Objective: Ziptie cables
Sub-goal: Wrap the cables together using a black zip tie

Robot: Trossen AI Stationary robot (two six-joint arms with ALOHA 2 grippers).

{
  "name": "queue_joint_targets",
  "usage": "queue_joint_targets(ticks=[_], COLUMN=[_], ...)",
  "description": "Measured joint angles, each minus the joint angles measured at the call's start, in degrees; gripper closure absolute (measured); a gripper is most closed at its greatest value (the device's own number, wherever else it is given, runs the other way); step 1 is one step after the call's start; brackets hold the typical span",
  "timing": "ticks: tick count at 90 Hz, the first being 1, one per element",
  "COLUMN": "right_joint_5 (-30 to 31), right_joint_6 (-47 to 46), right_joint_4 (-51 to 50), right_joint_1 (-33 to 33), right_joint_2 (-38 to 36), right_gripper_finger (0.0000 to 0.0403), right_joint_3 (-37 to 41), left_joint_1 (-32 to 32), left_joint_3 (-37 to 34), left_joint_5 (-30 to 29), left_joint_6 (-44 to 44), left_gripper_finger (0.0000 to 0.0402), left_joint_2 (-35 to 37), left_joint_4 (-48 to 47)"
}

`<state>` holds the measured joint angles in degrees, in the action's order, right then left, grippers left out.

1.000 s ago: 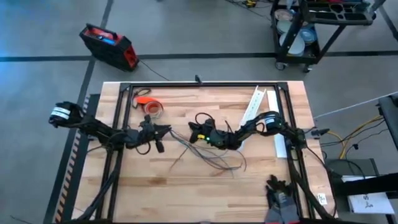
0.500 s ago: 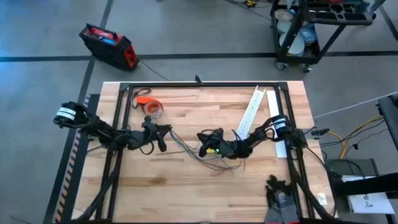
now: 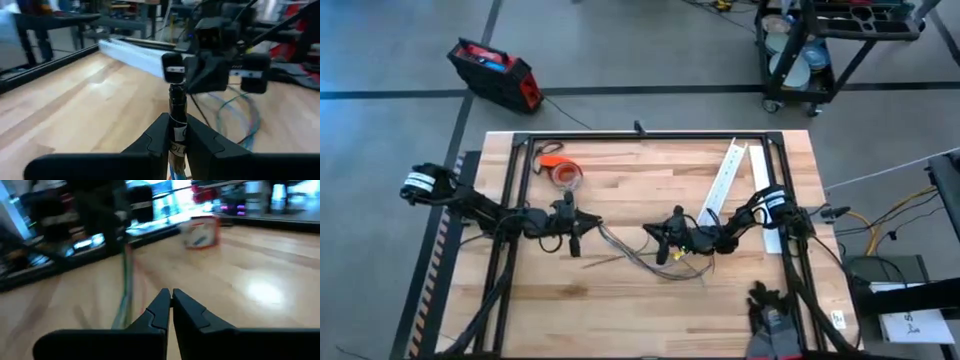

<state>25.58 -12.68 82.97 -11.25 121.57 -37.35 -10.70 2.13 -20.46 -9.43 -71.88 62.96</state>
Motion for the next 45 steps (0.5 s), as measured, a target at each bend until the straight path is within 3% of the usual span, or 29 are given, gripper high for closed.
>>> queue_joint_targets(ticks=[10, 25, 45], right_joint_5=[-3.8, -11.6, -17.2], right_joint_6=[2.9, 5.7, 11.2], right_joint_4=[-0.2, -0.5, -8.0], right_joint_1=[0.5, 2.4, 3.3], right_joint_2=[-1.0, -1.4, -1.3], right_gripper_finger=[0.0403, 0.0403, 0.0403], right_joint_3=[0.7, -0.5, -6.0], left_joint_1=[0.1, 1.5, 8.1], left_joint_3=[0.0, 0.1, 3.5], left_joint_5=[0.7, -5.3, -5.4], left_joint_6=[1.8, 1.8, 1.3], left_gripper_finger=[0.0342, 0.0334, 0.0334], left_joint_2=[0.1, 0.4, -1.0], left_joint_4=[0.4, 1.9, -0.5])
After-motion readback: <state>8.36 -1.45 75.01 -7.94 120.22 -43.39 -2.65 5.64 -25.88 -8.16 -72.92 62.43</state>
